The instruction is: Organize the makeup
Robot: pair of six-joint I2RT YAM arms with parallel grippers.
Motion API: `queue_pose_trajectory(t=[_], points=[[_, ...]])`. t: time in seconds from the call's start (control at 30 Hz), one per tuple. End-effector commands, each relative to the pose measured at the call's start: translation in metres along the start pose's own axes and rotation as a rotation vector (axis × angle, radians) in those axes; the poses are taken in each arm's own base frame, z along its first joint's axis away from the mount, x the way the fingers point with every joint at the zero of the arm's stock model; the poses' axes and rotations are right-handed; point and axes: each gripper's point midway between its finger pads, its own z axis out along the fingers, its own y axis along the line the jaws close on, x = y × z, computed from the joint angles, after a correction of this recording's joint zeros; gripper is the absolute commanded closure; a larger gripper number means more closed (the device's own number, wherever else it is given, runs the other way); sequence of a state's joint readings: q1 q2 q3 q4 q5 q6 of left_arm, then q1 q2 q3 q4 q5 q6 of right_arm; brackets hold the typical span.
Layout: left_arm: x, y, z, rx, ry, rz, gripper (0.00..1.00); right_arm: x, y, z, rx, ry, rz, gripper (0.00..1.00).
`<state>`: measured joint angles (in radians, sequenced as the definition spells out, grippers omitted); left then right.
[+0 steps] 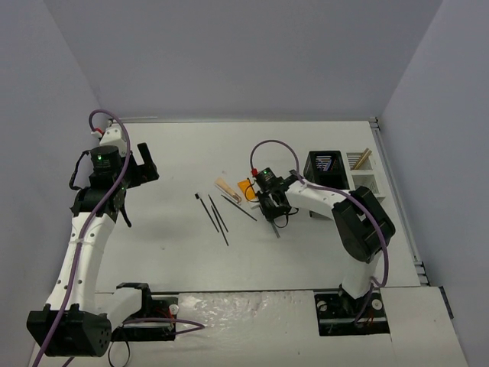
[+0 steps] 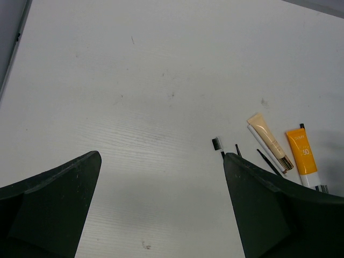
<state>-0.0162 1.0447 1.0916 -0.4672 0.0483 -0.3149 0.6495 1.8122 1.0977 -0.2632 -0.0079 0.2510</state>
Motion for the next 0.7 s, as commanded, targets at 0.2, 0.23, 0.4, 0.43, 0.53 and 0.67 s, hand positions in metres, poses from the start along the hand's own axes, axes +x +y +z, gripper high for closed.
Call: queue_pose_trajectory(t=[0.2, 0.23, 0.4, 0.43, 0.53, 0.67], points=[[-0.03, -0.004, -0.007, 0.013, -0.091, 0.0, 0.03, -0.074, -0.038, -0.089, 0.036, -0.252, 0.061, 1.0], [-0.03, -0.004, -0.007, 0.012, -0.09, -0.001, 0.03, -0.088, -0.049, -0.109, 0.042, -0.318, 0.089, 1.0], [-0.029, -0.004, -0.007, 0.014, -0.083, -0.009, 0.03, -0.142, -0.122, -0.195, 0.221, -0.633, 0.227, 1.0], [-0.028, -0.004, -0.006, 0.012, -0.082, -0.012, 0.03, -0.149, -0.139, -0.211, 0.258, -0.699, 0.269, 1.0], [-0.027, -0.003, -0.005, 0.006, -0.077, -0.022, 0.03, -0.157, -0.191, -0.25, 0.358, -0.881, 0.402, 1.0], [-0.024, -0.002, -0.004, 0.0, -0.067, -0.026, 0.03, -0.155, -0.248, -0.281, 0.479, -1.076, 0.541, 1.0]])
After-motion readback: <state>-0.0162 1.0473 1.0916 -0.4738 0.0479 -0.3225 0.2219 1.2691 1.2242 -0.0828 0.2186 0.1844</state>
